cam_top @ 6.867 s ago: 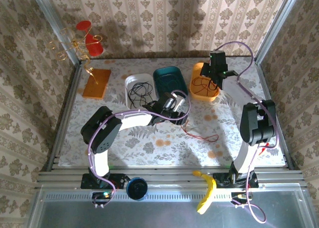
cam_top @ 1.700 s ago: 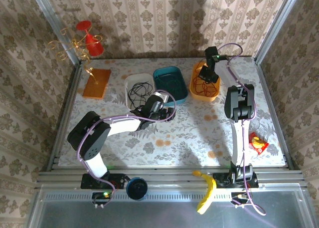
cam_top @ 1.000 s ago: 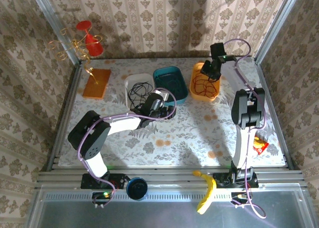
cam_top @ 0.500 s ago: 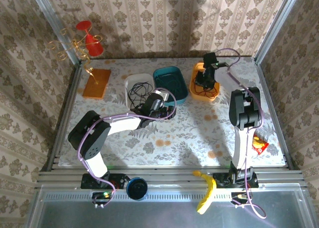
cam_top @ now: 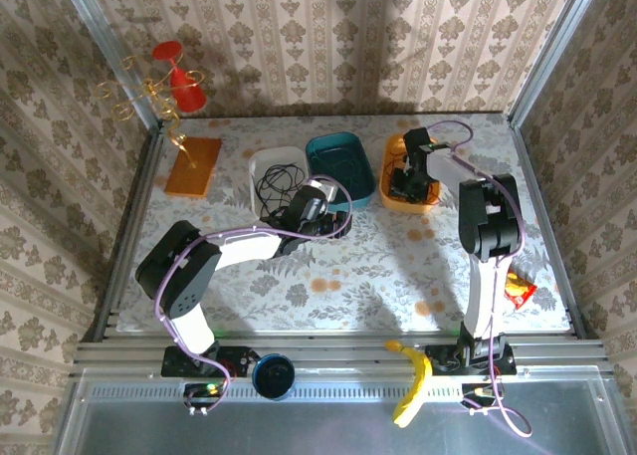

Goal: Untangle the cables

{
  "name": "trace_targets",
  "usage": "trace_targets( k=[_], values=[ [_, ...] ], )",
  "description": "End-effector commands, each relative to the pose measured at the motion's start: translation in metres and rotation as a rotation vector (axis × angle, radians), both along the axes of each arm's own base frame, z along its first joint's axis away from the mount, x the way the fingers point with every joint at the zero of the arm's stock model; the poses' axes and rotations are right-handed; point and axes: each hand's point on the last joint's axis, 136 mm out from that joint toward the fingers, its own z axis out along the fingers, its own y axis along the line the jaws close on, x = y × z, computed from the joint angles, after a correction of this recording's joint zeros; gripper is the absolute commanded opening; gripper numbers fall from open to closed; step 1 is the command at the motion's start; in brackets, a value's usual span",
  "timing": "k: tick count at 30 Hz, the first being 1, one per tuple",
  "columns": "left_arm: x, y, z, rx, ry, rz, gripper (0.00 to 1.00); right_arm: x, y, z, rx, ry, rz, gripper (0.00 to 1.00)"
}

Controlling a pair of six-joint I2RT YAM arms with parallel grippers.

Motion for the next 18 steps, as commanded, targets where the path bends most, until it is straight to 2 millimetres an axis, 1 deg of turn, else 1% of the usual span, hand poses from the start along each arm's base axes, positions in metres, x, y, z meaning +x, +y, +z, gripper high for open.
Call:
trace_targets(
  k=[1,5,7,9,12,14,16,18],
  values=[
    [0.001,-0.007,0.012,-0.014,-0.025,-0.011,0.79,-0.015,0.005,0.028,0.005,-0.028,0.035,0.24],
    [-0.001,-0.012,0.012,-0.015,-0.027,-0.021,0.79,-0.031,0.015,0.043,0.0,-0.048,0.086,0.24],
    [-0.002,-0.012,0.012,-0.015,-0.027,-0.022,0.79,-0.036,0.021,0.058,-0.013,-0.079,0.124,0.24],
    [-0.002,-0.012,0.014,-0.015,-0.032,-0.02,0.79,-0.037,0.021,0.078,-0.032,-0.134,0.132,0.25],
    [-0.001,-0.01,0.016,-0.014,-0.038,-0.014,0.79,-0.038,0.002,0.103,-0.084,-0.208,0.08,0.26],
    [-0.002,-0.009,0.016,-0.012,-0.042,-0.015,0.79,-0.04,-0.013,0.112,-0.124,-0.229,0.042,0.27],
    [-0.002,-0.009,0.016,-0.009,-0.043,-0.016,0.79,-0.043,-0.027,0.114,-0.15,-0.236,0.008,0.28],
    [-0.002,-0.009,0.016,-0.007,-0.044,-0.017,0.79,-0.044,-0.033,0.108,-0.16,-0.222,-0.001,0.28]
  ],
)
